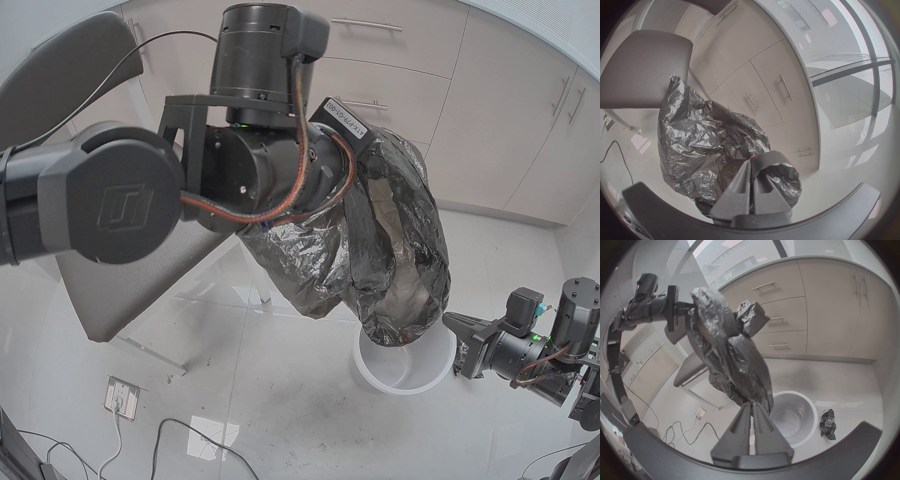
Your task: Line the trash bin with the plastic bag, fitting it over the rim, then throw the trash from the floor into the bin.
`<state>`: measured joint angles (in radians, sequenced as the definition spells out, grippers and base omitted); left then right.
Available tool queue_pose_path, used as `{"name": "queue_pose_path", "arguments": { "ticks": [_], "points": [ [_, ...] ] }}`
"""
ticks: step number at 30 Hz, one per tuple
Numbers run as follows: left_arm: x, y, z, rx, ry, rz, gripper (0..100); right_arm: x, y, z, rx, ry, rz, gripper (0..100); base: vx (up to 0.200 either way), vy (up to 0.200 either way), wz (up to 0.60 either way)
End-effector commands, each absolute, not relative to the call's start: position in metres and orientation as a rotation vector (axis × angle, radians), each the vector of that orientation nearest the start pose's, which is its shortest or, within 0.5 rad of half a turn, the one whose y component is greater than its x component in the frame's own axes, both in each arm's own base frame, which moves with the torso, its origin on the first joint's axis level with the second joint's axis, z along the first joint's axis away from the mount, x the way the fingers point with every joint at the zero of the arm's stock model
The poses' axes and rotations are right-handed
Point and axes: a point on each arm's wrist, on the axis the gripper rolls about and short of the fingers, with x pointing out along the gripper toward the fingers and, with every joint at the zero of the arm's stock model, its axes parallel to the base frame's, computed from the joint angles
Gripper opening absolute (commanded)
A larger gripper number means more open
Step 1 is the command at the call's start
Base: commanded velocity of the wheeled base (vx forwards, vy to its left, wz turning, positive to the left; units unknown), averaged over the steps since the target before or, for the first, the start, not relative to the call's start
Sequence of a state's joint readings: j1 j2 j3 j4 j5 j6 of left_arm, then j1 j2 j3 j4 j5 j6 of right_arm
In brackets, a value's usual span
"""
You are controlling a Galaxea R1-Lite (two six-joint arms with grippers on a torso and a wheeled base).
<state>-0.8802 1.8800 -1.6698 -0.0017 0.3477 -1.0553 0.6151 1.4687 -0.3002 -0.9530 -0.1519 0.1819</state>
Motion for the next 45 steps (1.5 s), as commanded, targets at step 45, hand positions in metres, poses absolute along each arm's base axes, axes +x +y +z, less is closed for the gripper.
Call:
{"name": "queue_pose_path", "arguments": {
  "ticks": [45],
  "points": [
    [0.245, -0.287, 0.288, -0.977, 0.496, -0.345, 0, 0.254, 0.203, 0.105, -0.019, 0.14, 0.333, 100, 0.0, 0.0, 0.0]
  ]
}}
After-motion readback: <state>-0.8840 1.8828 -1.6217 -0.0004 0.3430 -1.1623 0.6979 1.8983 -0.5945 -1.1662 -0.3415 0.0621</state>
